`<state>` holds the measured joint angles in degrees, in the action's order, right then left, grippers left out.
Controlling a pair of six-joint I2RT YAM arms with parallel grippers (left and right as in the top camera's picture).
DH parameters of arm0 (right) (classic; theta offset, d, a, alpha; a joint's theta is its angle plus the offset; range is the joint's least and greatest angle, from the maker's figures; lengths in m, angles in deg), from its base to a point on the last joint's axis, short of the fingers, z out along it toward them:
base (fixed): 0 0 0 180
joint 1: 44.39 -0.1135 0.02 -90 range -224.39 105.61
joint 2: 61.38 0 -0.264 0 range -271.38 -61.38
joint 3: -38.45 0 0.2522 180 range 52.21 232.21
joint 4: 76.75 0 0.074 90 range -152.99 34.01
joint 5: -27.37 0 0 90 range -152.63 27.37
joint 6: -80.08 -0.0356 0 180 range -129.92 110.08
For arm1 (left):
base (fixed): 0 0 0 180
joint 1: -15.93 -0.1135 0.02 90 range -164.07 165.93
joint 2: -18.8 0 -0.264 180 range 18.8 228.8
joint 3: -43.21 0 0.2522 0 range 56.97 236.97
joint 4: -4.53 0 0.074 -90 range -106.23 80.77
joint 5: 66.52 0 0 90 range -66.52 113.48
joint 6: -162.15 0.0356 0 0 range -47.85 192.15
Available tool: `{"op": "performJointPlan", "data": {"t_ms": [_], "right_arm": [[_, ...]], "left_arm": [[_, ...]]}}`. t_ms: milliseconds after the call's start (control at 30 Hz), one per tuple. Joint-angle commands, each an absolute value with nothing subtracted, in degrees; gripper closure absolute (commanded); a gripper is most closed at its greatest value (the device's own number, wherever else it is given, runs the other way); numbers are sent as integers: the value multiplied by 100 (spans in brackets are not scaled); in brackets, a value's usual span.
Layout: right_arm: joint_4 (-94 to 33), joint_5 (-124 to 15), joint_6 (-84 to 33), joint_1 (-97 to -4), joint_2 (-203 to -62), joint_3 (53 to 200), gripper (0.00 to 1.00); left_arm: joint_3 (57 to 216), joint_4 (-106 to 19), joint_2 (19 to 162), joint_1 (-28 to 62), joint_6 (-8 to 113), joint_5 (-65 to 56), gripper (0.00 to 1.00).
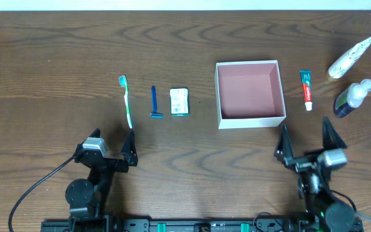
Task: Pack container
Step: 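Move the right gripper up and right toward the white lotion tube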
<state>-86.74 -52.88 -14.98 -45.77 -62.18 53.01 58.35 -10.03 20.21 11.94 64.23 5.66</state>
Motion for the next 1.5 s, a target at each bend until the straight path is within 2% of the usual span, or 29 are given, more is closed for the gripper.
{"op": "performJointPlan", "data": {"t_ms": [0,67,167,333,500,600,700,800,933,1167,1467], "right_arm": [[-9030,-4892,-1065,-4547,-6322,5710,1],[-8748,-4966,-639,-4547,-6631,6285,1],[-7658,-5266,-228,-4547,-7540,7469,1],[-4880,-5792,-147,-4540,-9887,9959,1],[-2285,-4964,-51,-4542,-12215,12455,1],[-1265,-4468,-64,-4542,-13253,13567,1],[-838,-4472,-60,-4540,-13889,14096,1],[-834,-5174,-123,-4510,-14320,14173,1],[-812,-6144,-901,-4140,-14831,14173,1],[-731,-5928,-1008,-3408,-15290,14166,1],[-1004,-5834,-991,-3273,-15321,14168,1]], "left_arm": [[5735,-1198,2027,1177,6370,507,2],[5735,-1198,2027,1177,6370,507,2],[5735,-1198,2027,1177,6370,507,2],[5735,-1198,2027,1177,6370,507,2],[5735,-1198,2027,1177,6370,507,2],[5735,-1198,2027,1177,6370,507,2],[5735,-1198,2027,1177,6370,507,2],[5735,-1198,2027,1177,6370,507,2],[5735,-1198,2027,1177,6370,507,2],[5735,-1198,2027,1177,6370,507,2],[5735,-1198,2027,1177,6370,507,2]]}}
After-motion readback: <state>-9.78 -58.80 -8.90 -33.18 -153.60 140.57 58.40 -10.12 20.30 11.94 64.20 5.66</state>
